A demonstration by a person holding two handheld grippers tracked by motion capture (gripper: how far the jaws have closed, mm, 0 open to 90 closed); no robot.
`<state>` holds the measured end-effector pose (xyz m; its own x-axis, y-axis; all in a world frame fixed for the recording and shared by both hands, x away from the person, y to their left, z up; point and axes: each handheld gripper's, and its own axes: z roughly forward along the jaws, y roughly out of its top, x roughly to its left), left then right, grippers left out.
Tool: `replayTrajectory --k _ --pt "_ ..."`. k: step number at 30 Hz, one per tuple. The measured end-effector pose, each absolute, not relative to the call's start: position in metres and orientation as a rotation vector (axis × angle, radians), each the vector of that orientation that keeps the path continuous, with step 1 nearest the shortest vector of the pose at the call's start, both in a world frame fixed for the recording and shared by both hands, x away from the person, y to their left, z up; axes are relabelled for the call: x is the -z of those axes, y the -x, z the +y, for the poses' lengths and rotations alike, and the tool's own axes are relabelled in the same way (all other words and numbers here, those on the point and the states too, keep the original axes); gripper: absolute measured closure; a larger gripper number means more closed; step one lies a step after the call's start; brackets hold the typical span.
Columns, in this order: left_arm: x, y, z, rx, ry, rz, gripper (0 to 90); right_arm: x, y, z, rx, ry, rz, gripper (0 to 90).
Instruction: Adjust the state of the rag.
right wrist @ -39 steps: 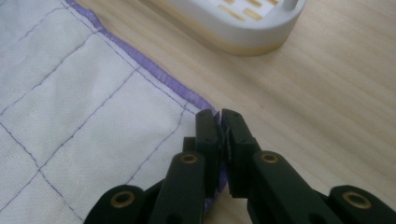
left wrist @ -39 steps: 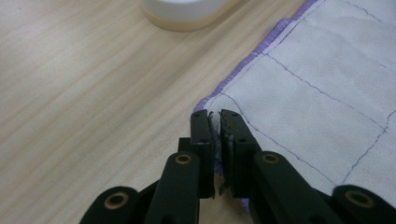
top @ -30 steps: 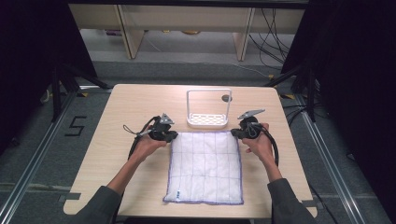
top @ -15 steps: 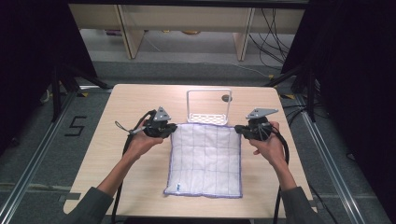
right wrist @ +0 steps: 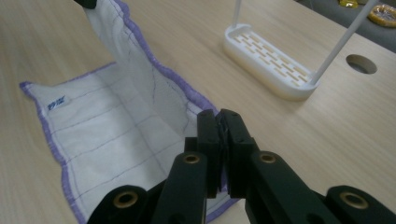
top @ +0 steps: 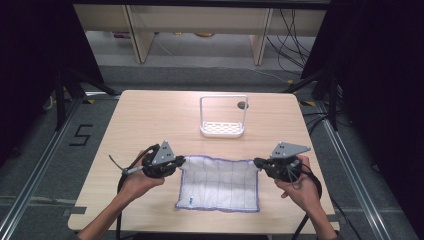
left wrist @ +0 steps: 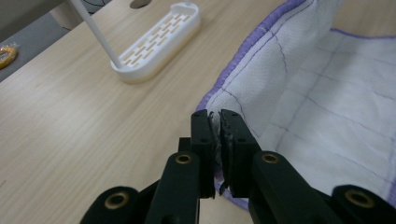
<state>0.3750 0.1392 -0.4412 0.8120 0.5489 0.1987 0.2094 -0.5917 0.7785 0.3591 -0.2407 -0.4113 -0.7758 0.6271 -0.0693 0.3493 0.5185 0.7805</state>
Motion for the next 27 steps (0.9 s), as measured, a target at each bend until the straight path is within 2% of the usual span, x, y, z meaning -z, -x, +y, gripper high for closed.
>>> replayTrajectory --k 7,21,27 --pt "0.466 -0.348 0.139 -0.492 -2.235 0.539 83.7 0.433 -0.341 -0.24 -1.112 -0.819 2.478 87.7" --pt "0.481 -0.314 0.14 -0.459 -2.256 0.486 83.5 0.451 -0.313 -0.24 -1.088 -0.81 2.523 87.7" --pt "0.496 -0.306 0.139 -0.443 -2.332 0.46 79.6 0.466 -0.303 -0.239 -1.044 -0.819 2.579 87.2"
